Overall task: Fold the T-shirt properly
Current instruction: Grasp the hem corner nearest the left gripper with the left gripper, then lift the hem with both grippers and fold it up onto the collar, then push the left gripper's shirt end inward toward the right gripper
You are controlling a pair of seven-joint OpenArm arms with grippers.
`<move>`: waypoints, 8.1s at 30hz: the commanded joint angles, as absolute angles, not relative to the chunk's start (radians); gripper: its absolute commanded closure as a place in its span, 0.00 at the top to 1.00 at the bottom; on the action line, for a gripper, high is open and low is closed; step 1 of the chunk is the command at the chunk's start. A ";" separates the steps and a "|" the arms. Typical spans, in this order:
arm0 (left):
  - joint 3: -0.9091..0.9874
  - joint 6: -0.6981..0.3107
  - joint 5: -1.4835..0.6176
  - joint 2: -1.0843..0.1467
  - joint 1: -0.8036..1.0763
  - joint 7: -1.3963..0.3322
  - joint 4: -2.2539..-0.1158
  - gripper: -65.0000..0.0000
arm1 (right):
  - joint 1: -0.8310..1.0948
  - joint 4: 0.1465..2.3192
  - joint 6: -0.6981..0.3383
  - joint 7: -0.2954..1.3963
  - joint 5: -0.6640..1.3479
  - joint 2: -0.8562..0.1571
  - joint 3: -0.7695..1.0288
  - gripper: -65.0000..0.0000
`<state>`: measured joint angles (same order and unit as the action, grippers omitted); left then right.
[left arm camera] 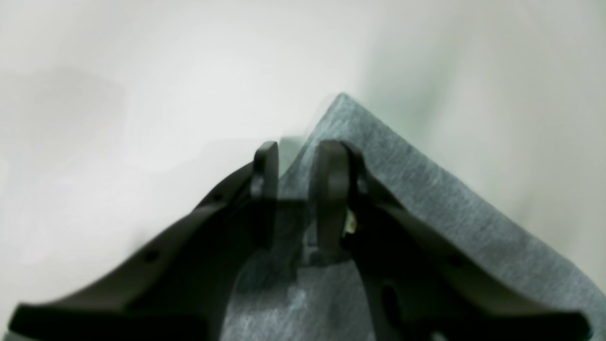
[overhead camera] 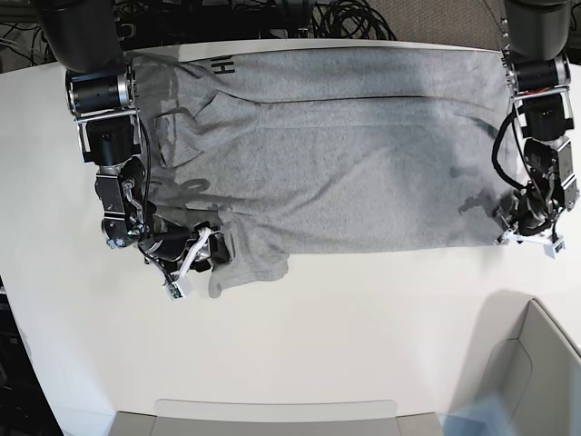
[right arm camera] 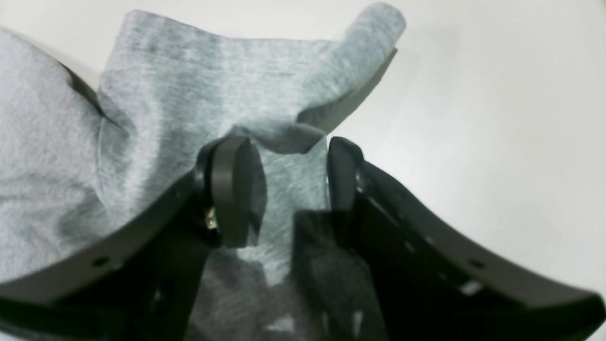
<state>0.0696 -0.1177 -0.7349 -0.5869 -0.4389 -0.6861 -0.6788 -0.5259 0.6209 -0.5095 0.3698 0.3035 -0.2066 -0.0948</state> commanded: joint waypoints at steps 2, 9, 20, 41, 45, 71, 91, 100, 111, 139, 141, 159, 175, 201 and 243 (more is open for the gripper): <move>0.071 -0.119 -0.739 -0.610 -0.463 -0.680 -0.691 0.24 | -0.536 0.621 -0.507 0.410 0.277 -0.216 -0.094 0.41; 0.042 -0.119 -0.618 -0.590 -0.464 -0.682 -0.693 0.26 | -0.524 0.621 -0.509 0.412 0.277 -0.216 -0.094 0.41; -0.064 -0.127 -0.619 -0.585 -0.466 -0.670 -0.694 0.29 | -0.509 0.622 -0.509 0.418 0.277 -0.219 -0.094 0.41; 0.206 -0.288 -0.618 -0.559 -0.420 -0.642 -0.754 0.00 | -0.550 0.717 -0.509 0.418 0.275 -0.219 -0.094 0.00; 0.209 -0.289 -0.618 -0.559 -0.346 -0.673 -0.911 0.00 | -0.532 0.819 -0.509 0.424 0.275 -0.219 -0.094 0.00; 0.430 -0.289 -0.618 -0.532 -0.038 -0.855 -1.363 0.00 | -0.231 1.425 -0.510 0.777 0.280 -0.262 0.036 0.00; 0.469 -0.288 -0.618 -0.529 0.234 -0.862 -1.626 0.00 | 0.025 1.893 -0.512 1.000 0.280 -0.263 0.174 0.00; 0.572 -0.288 -0.618 -0.490 0.306 -0.967 -1.762 0.00 | 0.137 1.997 -0.512 1.000 0.282 -0.257 0.242 0.00; 0.575 -0.288 -0.618 -0.479 0.423 -0.970 -1.827 0.00 | 0.266 2.063 -0.512 1.001 0.282 -0.254 0.306 0.00; 0.636 -0.288 -0.616 -0.450 0.536 -0.977 -1.807 0.00 | 0.489 2.057 -0.513 1.001 0.567 -0.295 0.487 0.00; 0.641 -0.288 -0.618 -0.450 0.538 -0.969 -1.811 0.10 | 0.496 2.057 -0.513 1.001 0.567 -0.295 0.487 0.01; 0.591 -0.289 -0.909 -0.587 0.507 -0.990 -1.618 0.32 | 0.443 1.994 -0.513 1.000 0.570 -0.344 0.430 0.37; 0.476 -0.346 -0.823 -0.595 0.469 -0.926 -1.405 0.31 | 0.415 1.963 -0.513 1.000 0.567 -0.390 0.395 0.37; 0.162 -0.407 -0.817 -0.565 0.467 -0.901 -1.291 0.00 | 0.395 1.963 -0.513 1.001 0.567 -0.392 0.397 0.37; 0.576 -0.608 -0.817 -0.220 0.415 -1.254 -2.029 0.00 | 0.387 1.966 -0.513 1.001 0.567 -0.355 0.395 0.37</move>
